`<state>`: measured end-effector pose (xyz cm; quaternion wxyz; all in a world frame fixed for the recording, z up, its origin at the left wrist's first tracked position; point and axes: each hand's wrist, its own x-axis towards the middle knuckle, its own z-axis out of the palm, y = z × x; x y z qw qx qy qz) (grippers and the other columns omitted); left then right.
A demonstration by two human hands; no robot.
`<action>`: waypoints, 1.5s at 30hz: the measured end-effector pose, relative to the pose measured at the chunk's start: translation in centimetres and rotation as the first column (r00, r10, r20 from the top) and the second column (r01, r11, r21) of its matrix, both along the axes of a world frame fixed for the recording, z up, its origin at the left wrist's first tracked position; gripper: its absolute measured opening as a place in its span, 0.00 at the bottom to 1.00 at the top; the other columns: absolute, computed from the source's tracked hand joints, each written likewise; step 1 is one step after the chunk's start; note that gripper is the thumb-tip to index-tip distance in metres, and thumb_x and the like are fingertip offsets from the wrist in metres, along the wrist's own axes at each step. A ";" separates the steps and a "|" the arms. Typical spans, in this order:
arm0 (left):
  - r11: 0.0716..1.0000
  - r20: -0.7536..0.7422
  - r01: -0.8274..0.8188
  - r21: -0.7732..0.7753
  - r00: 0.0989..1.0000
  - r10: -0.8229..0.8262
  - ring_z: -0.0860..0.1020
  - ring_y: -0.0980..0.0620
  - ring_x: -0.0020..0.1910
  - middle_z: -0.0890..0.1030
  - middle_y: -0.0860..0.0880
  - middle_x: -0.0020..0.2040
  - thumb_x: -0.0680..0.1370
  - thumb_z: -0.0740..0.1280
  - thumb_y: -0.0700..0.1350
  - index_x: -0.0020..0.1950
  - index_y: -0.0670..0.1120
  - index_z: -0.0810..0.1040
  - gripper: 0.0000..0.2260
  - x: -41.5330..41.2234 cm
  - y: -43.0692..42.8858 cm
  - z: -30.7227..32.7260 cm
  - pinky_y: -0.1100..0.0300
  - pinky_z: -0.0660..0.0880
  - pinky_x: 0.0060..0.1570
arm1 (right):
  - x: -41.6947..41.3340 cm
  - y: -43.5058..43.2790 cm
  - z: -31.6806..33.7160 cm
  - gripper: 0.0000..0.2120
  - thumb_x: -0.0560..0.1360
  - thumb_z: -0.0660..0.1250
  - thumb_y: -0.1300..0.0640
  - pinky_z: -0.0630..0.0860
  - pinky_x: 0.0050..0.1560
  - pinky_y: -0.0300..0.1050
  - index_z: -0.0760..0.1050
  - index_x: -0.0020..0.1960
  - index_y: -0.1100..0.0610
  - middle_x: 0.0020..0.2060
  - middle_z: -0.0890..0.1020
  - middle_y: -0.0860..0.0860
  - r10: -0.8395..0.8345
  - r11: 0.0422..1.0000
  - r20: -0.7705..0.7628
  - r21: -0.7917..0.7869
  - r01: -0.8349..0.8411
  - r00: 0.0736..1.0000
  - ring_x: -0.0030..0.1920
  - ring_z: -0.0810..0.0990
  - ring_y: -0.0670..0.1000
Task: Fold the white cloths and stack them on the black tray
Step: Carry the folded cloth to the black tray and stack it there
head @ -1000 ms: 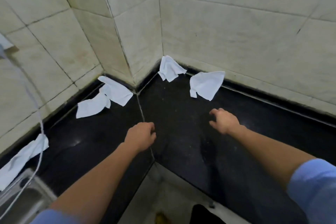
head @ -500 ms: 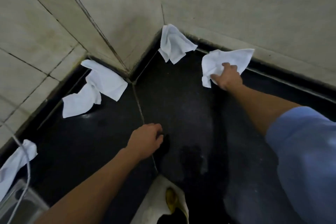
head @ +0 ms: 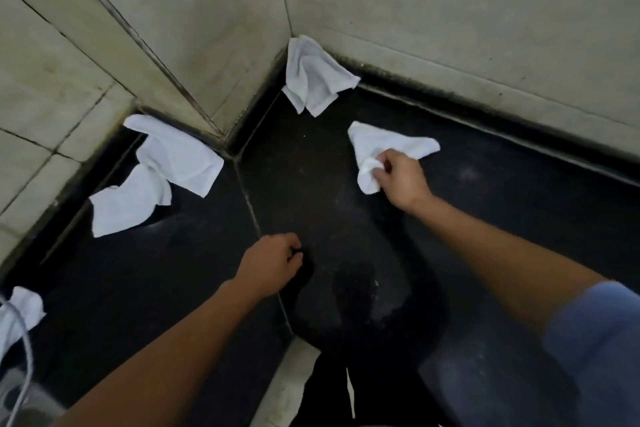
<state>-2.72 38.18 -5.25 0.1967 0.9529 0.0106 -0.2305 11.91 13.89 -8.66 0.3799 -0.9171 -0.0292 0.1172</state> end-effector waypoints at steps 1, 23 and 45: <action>1.000 0.002 0.002 -0.004 1.000 -0.002 0.79 0.49 0.47 0.82 0.50 0.47 0.77 0.65 0.48 0.55 0.48 0.78 0.09 0.1 0.1 -0.1 0.54 0.76 0.46 | -2.5 0.1 0.4 0.05 0.75 0.66 0.56 0.70 0.44 0.43 0.76 0.51 0.56 0.43 0.79 0.51 0.033 0.999 0.006 0.011 -0.033 0.999 0.44 0.78 0.53; 0.905 -0.274 -0.417 -0.088 0.883 0.381 0.80 0.50 0.25 0.81 0.47 0.30 0.72 0.69 0.44 0.33 0.43 0.78 0.08 -2.0 -6.5 -4.3 0.59 0.77 0.30 | -13.3 -4.1 0.0 0.28 0.74 0.66 0.51 0.74 0.58 0.54 0.62 0.73 0.49 0.67 0.66 0.52 0.038 0.898 -0.148 -0.429 -0.099 0.988 0.65 0.67 0.55; 0.776 -0.024 -0.515 -0.363 0.838 0.545 0.76 0.52 0.40 0.76 0.48 0.42 0.72 0.69 0.37 0.65 0.46 0.68 0.22 3.0 -2.9 -5.1 0.63 0.70 0.38 | -5.2 -4.3 -1.7 0.07 0.76 0.66 0.50 0.71 0.43 0.44 0.73 0.51 0.52 0.47 0.80 0.52 -0.250 0.955 -0.211 -0.217 0.204 0.945 0.46 0.78 0.53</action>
